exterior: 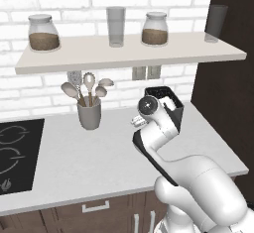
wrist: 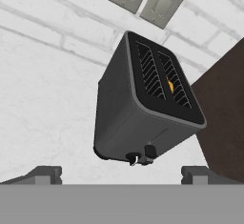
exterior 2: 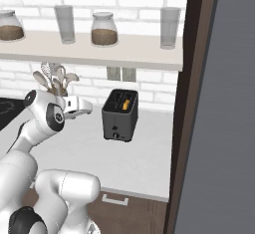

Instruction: Start the toaster. Once the lever pops up, take the bread to the plate on the dining counter.

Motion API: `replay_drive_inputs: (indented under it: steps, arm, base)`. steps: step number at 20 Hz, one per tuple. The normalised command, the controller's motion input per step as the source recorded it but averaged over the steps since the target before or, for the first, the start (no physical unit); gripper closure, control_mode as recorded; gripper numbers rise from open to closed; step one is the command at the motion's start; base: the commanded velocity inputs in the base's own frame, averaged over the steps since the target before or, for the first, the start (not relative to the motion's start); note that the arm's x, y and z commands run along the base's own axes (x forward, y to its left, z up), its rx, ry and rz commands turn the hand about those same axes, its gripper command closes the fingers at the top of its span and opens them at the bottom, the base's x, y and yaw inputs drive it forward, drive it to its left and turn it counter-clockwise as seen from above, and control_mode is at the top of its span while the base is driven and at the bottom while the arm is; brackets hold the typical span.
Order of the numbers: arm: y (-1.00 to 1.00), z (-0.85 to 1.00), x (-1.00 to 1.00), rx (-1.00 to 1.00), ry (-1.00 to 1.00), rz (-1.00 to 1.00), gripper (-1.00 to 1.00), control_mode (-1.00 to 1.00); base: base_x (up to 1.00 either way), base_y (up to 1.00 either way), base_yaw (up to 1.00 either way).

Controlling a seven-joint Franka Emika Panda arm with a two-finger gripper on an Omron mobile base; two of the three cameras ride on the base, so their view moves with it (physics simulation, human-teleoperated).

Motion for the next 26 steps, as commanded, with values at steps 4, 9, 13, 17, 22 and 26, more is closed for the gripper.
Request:
replay_drive_inputs:
  steps: [4, 9, 13, 17, 22, 26]
  arm:
    - [0.00, 0.00, 0.00, 0.00, 0.00, 0.00, -1.00, -1.00]
    - [0.00, 0.00, 0.00, 0.00, 0.00, 0.00, -1.00, -1.00]
    - [0.00, 0.00, 0.00, 0.00, 0.00, 0.00, -1.00, -1.00]
    - [0.00, 0.00, 0.00, 0.00, 0.00, 0.00, -1.00, -1.00]
    - [0.00, 0.00, 0.00, 0.00, 0.00, 0.00, -1.00, -1.00]
    - [0.00, 0.00, 0.00, 0.00, 0.00, 0.00, -1.00, -1.00]
  base:
    - [0.00, 0.00, 0.00]
    - [0.00, 0.00, 0.00]
    - [0.00, 0.00, 0.00]
    - [0.00, 0.00, 0.00]
    - [0.00, 0.00, 0.00]
    - [0.00, 0.00, 0.00]
